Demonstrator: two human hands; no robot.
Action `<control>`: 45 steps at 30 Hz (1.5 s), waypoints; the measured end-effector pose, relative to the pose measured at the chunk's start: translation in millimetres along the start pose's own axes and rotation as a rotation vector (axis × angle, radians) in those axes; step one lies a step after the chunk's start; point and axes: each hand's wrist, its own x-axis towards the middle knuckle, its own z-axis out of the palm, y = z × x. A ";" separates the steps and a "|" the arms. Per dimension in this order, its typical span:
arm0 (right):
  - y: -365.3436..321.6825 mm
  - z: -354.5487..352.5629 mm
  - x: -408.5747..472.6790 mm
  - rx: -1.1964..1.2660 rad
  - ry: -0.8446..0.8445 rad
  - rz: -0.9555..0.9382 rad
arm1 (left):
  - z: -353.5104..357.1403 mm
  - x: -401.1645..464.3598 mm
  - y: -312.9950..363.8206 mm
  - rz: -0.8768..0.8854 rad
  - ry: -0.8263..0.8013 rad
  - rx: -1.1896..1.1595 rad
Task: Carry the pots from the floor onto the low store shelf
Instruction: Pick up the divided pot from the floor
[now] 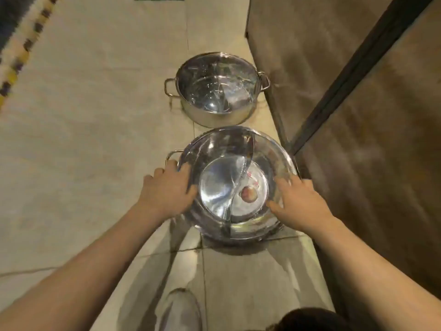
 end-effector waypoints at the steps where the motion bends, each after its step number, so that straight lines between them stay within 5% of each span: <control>1: 6.0 13.2 3.5 -0.020 -0.021 0.004 | 15.6 2.7 2.7 -0.006 -0.041 0.037; 7: 27.6 60.8 11.8 -0.092 -0.065 -0.003 | 83.2 -5.4 3.5 -0.044 -0.033 0.104; 15: 31.2 65.4 -24.7 -0.149 -0.133 -0.098 | 90.4 -78.5 15.8 -0.071 -0.118 0.203; 21: 37.6 62.0 -26.4 -0.044 0.098 -0.062 | 81.5 -49.6 -9.1 -0.087 0.005 0.137; 25: 42.7 69.7 0.0 0.169 0.048 0.110 | 88.7 -17.7 -23.3 -0.177 -0.026 -0.069; 31: 32.8 81.8 8.1 0.125 0.069 0.124 | 98.1 -20.6 -20.4 -0.224 0.032 -0.271; 37: 15.4 26.0 -9.8 0.156 0.105 0.144 | 38.5 -43.3 -24.7 -0.220 0.049 -0.262; 45: -35.2 -144.4 -94.5 0.197 0.140 0.154 | -155.6 -117.3 -23.2 -0.255 0.143 -0.265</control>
